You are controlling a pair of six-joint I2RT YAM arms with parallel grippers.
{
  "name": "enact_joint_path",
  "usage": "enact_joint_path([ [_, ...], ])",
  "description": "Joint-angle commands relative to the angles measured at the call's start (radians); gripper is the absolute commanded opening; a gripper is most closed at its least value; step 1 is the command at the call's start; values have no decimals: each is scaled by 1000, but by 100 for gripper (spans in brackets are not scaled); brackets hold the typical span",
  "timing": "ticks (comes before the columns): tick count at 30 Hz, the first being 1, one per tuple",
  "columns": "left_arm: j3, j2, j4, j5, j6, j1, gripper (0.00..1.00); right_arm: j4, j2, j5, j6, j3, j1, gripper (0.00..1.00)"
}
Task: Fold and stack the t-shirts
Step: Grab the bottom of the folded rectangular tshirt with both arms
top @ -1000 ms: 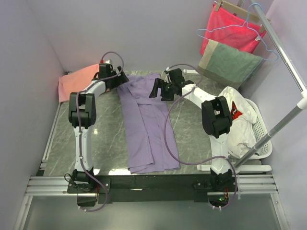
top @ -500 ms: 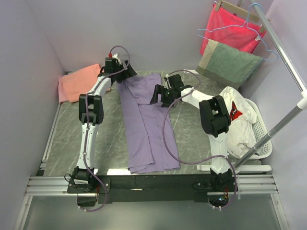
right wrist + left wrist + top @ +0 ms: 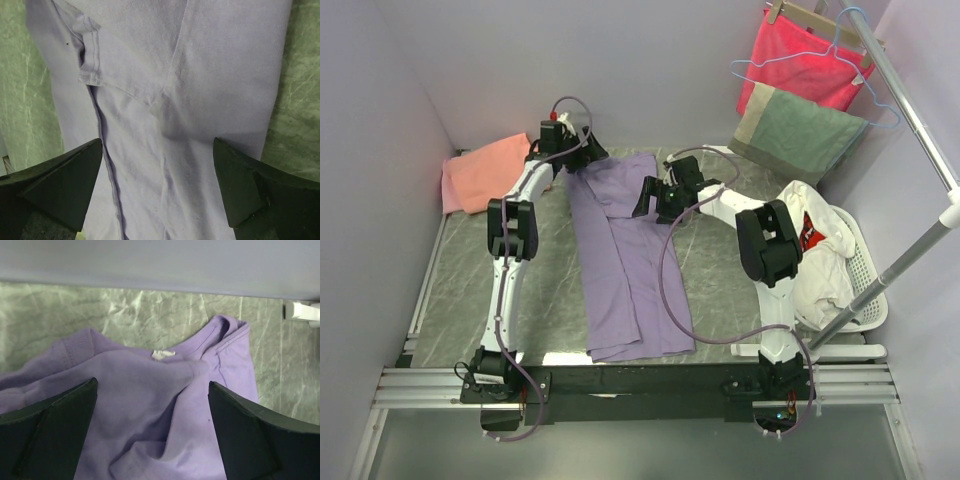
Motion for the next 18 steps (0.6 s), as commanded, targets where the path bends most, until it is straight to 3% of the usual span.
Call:
enact_joint_path([
  [1, 69, 72, -40, 62, -5, -25, 99, -21, -29, 42, 11, -55, 0, 98],
  [7, 46, 108, 1, 100, -19, -58, 99, -21, -55, 40, 8, -74, 0, 98],
  [11, 115, 151, 39, 149, -64, -81, 100, -19, -79, 51, 2, -104, 0, 98],
  [18, 88, 106, 73, 94, -70, -95, 100, -16, -125, 60, -23, -140, 0, 98],
])
